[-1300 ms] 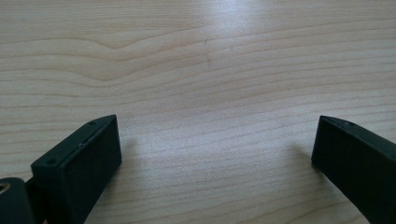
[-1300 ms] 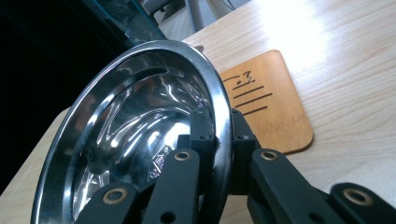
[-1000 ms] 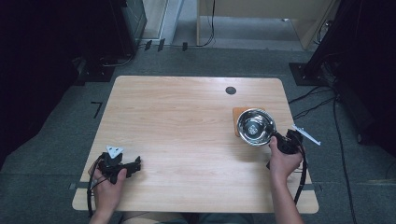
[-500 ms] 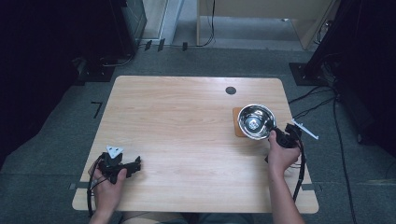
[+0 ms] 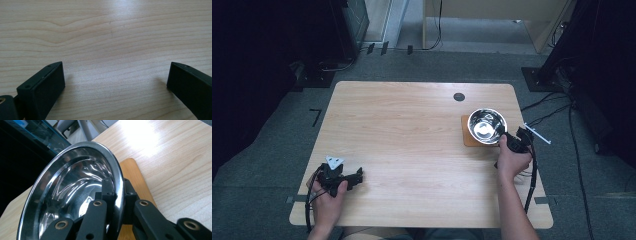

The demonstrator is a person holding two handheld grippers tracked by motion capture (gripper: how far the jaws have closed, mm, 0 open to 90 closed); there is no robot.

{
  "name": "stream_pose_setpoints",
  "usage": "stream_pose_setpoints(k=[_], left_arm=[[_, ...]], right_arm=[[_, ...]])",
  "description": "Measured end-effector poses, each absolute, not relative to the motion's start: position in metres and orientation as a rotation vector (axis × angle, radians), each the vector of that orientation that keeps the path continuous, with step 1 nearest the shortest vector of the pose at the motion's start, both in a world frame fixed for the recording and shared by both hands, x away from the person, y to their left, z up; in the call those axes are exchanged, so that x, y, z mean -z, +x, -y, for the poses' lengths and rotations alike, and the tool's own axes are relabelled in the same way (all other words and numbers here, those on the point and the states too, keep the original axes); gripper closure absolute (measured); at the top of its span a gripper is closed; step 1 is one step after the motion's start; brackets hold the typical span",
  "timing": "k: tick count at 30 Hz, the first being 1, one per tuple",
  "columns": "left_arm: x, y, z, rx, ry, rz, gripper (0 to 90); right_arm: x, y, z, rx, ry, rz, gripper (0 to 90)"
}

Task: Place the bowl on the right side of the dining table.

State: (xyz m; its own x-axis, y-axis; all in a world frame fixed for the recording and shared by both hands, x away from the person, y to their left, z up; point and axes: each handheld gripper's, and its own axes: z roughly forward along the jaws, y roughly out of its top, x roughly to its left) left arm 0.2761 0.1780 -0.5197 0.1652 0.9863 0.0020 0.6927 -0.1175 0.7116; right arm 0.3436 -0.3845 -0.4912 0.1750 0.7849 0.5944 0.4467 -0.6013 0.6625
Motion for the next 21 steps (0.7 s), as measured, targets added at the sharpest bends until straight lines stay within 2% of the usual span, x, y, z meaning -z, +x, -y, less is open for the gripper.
stream_pose_setpoints(k=[21], left_arm=[[0.52, 0.276, -0.178, -0.666, 1.875, -1.586, 1.2]], right_arm=[[0.507, 0.375, 0.379, -1.243, 2.224, -1.176, 85.3]])
